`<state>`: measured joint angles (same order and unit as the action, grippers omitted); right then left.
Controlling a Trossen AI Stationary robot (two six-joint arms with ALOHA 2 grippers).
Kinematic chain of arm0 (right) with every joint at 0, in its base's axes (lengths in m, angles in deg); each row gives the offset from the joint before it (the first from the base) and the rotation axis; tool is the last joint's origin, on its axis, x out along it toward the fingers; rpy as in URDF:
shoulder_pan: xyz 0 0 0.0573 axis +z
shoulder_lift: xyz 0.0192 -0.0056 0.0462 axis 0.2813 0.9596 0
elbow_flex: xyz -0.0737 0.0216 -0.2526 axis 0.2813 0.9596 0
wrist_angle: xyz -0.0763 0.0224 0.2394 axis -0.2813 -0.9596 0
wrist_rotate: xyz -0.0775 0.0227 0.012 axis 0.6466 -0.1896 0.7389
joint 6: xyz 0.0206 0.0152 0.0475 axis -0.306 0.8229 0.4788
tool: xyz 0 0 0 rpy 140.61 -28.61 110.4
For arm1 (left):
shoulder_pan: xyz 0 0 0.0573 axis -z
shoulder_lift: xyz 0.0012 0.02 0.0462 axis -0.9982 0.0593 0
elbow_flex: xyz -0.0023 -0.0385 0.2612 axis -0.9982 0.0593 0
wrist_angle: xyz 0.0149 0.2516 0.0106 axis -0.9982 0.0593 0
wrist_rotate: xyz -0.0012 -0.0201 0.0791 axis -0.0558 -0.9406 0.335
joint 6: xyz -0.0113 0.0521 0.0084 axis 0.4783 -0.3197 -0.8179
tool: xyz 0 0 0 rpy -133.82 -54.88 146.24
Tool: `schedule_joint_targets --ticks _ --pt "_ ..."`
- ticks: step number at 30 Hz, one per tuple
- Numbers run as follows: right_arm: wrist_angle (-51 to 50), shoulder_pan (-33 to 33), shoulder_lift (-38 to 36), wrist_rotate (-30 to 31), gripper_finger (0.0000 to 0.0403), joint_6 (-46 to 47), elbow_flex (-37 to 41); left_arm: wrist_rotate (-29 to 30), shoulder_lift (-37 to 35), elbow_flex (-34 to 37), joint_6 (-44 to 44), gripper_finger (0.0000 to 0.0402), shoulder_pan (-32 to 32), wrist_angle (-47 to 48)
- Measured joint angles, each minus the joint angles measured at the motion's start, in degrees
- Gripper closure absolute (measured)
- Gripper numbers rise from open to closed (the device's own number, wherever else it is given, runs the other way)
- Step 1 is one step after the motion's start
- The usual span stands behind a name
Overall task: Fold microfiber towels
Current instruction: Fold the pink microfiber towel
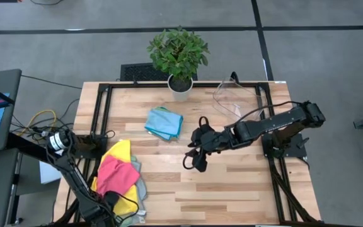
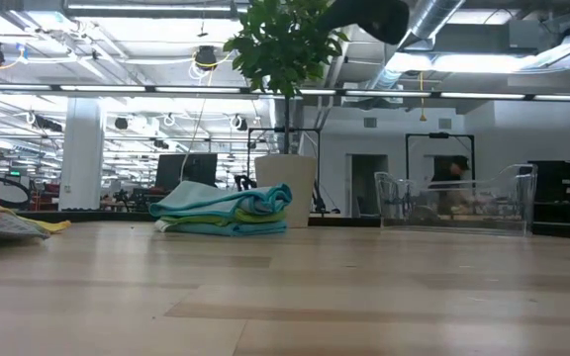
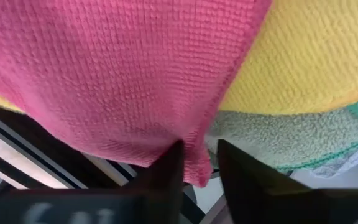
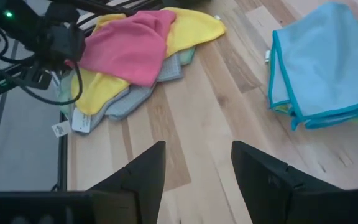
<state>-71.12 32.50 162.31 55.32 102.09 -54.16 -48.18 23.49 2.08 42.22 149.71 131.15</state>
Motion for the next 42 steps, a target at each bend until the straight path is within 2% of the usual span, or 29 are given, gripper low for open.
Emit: schedule_joint_targets --ticks 5,8,11,17,20,24,30,37,42 --pt "-0.3 0.4 0.0 -0.1 0.0193 0.0 0.0 0.0 0.0 0.0 -0.9 0.0391 -0.5 0.2" --pt "-0.3 0.8 0.0 -0.2 0.0196 -1.2 0.0 -0.3 0.0 -0.6 -1.4 0.0395 -1.8 -0.1" --pt "-0.2 1.4 0.0 -0.3 0.0199 -5.4 0.0 -0.8 -0.1 -5.0 -7.0 0.04 -4.3 0.4" --pt "8.0 1.8 2.0 -0.4 0.0199 -17.0 0.0 1.8 -0.1 -17.6 -16.4 0.0401 -8.0 17.8" --pt "16.6 1.3 4.7 -1.1 0.0201 -23.8 -0.1 2.8 -0.1 -24.2 -20.2 0.0401 -9.4 28.3" --pt "29.6 1.4 10.7 -5.7 0.0207 -30.8 -0.1 6.1 -0.2 -31.4 -22.1 0.0401 -10.6 38.5" --pt "47.8 0.5 21.7 -10.8 0.0217 -33.7 -2.2 8.8 -0.4 -36.2 -21.6 0.0401 -11.7 40.8" --pt "49.4 0.3 32.5 -13.9 0.0221 -37.4 -9.4 10.2 -0.5 -37.8 -21.5 0.0401 -14.3 40.7" --pt "49.8 0.8 38.1 -13.8 0.0207 -41.1 -14.3 12.0 -0.5 -40.2 -22.0 0.0401 -16.2 40.7"
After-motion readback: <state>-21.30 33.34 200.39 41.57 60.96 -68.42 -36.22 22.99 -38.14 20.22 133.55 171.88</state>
